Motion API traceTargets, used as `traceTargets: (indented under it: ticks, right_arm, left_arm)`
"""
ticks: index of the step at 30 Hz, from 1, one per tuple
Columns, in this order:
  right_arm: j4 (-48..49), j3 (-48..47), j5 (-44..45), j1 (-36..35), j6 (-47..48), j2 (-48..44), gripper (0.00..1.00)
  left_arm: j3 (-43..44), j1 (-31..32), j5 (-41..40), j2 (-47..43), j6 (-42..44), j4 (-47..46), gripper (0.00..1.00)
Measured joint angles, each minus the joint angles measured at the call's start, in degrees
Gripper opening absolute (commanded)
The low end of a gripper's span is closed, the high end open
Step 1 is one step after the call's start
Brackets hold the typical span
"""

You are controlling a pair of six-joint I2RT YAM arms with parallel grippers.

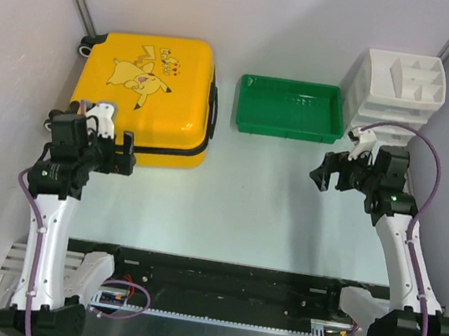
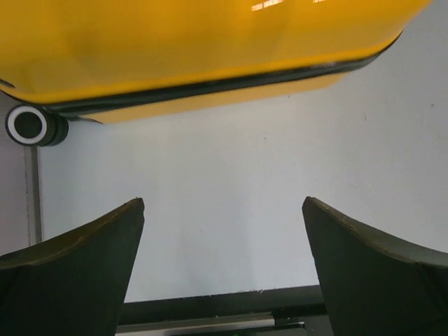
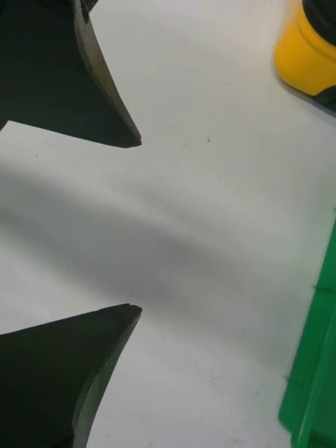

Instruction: Open, take out, and arrange the luggage

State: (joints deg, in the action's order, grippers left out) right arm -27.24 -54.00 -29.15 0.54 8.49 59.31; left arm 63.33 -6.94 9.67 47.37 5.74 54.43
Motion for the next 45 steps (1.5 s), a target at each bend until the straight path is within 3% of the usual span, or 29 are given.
traceTargets:
  ticks: [10, 16, 22, 31, 45]
  right_arm:
    - [10.10, -7.56, -0.42, -8.96, -8.00, 17.49, 0.96]
    - [16.76, -21.18, 9.11, -19.56, -10.69, 32.30, 0.96]
    - [20.35, -38.32, 20.68, -27.56, -13.29, 48.94, 0.79]
    - [21.99, -54.97, 25.24, -29.42, -20.48, 69.07, 0.58]
    - [24.33, -63.63, 19.69, -30.97, -27.02, 77.88, 0.57]
  left_arm:
    - [11.54, 0.00, 1.95, 7.30, -3.34, -0.48, 1.00]
    - [13.79, 0.00, 2.56, 9.77, -5.62, -1.49, 1.00]
    - [13.46, 0.00, 1.97, 10.75, -5.92, -1.51, 1.00]
    - [12.09, 0.00, 0.20, 10.82, -6.38, -1.57, 1.00]
    - [10.16, 0.00, -1.11, 13.27, -6.34, -1.60, 1.00]
